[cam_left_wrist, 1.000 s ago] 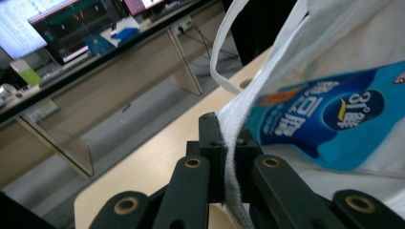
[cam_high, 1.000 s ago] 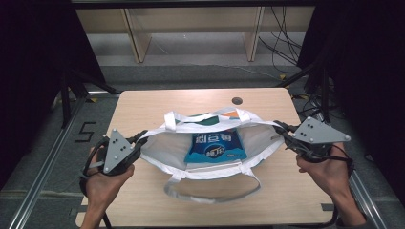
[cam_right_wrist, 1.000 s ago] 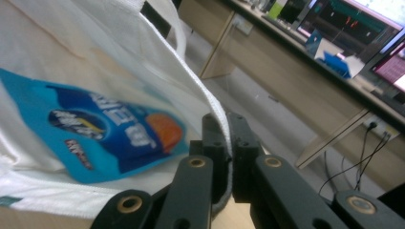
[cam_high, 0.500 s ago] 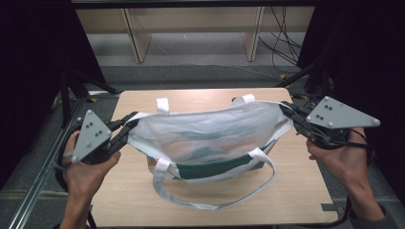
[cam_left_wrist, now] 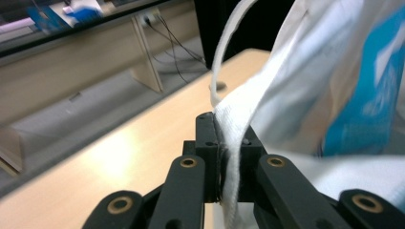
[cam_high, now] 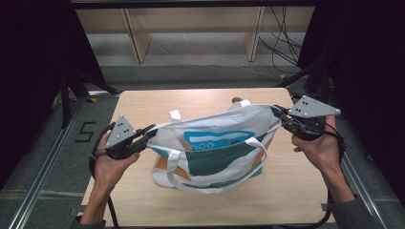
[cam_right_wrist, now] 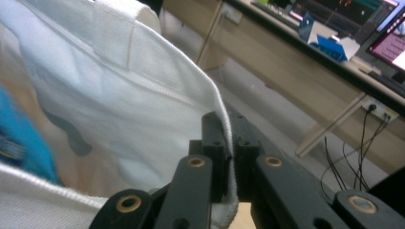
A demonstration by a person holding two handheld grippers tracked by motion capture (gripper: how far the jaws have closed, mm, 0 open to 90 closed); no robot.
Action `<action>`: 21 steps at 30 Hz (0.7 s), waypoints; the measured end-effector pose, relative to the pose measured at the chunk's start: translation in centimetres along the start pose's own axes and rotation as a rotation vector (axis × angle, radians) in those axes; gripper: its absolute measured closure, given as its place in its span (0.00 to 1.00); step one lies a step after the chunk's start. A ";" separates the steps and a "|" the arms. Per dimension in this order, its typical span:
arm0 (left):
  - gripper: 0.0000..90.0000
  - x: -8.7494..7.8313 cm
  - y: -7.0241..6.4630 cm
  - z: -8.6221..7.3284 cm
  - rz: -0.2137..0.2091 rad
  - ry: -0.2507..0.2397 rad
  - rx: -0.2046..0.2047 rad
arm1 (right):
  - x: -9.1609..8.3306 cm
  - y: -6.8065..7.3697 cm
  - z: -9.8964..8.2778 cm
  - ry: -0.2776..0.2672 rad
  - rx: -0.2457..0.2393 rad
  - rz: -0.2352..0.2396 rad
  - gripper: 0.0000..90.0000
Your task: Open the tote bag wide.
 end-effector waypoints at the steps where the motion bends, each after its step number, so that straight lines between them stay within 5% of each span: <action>1: 0.93 0.3 -0.1 -0.3 -0.003 0.016 0.001 | 0.0 0.0 0.0 0.000 0.000 0.000 0.98; 3: 0.94 0.9 0.0 -0.8 0.017 0.037 -0.014 | 0.3 0.2 -0.4 -0.006 0.015 0.004 0.97; 9: 0.94 2.9 0.1 -2.5 -0.016 0.069 -0.021 | 0.9 0.5 -1.9 -0.001 0.023 -0.005 0.97; 12: 0.94 3.7 -0.7 -3.8 -0.026 0.135 -0.032 | 1.6 0.7 -3.5 0.004 0.046 -0.004 0.97; 15: 0.94 4.6 -1.0 -5.0 -0.038 0.163 0.021 | 2.3 1.0 -5.5 -0.013 0.091 -0.006 0.97; 17: 0.93 5.0 -1.6 -5.7 -0.054 0.180 0.015 | 2.7 0.9 -6.4 0.028 0.088 0.006 0.96; 18: 0.93 5.3 -1.8 -6.3 -0.062 0.205 0.055 | 2.9 0.9 -7.0 0.032 0.111 0.016 0.96; 21: 0.93 5.6 -2.2 -7.2 -0.062 0.232 0.056 | 3.3 1.0 -7.5 0.050 0.095 0.011 0.96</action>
Point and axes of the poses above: each handheld gripper's, and its own axes: x roughly forward along the jaws, z roughly out of its top, y roughly to its left, the point moved 2 cm from there along x, roughly forward along the jaws, and after that the axes turned 9 degrees about z, right-handed, at the moved point
